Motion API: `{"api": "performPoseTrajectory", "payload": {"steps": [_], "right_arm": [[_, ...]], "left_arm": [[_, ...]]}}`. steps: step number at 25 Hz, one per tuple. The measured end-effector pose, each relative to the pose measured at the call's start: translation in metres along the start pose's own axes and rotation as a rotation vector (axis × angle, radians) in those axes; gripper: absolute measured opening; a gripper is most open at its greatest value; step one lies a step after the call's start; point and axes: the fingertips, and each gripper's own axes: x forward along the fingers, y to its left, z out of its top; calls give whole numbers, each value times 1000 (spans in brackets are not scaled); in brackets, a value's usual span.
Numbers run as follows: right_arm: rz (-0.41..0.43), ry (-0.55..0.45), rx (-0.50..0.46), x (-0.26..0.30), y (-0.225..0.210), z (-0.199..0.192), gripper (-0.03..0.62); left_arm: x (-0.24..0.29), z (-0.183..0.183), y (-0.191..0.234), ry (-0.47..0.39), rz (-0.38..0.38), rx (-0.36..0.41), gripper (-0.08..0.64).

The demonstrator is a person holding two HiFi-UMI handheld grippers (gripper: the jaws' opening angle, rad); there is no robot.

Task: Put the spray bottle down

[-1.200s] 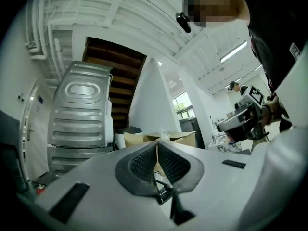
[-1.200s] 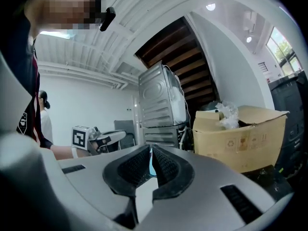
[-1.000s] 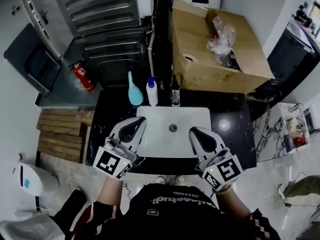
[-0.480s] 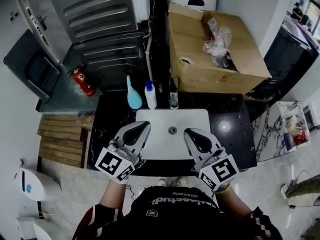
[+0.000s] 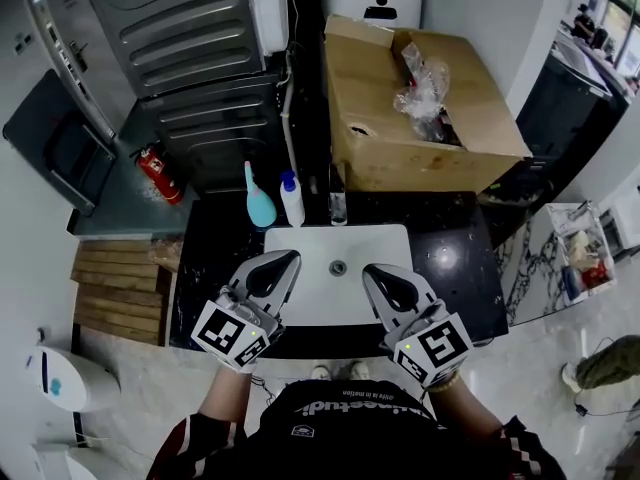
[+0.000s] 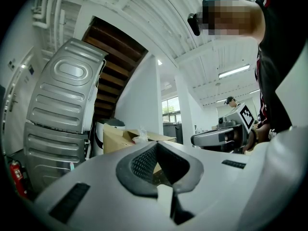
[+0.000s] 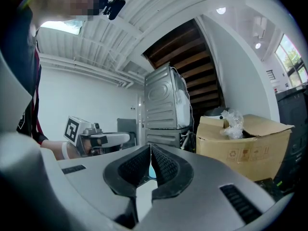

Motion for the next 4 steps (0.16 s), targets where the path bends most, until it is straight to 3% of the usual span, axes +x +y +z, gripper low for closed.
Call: {"api": "performPoseTrajectory", "payload": {"steps": [4], "right_arm": [[-9, 4, 8, -4, -4, -2, 44]], "left_arm": [[2, -2, -3, -2, -4, -21, 14]]}}
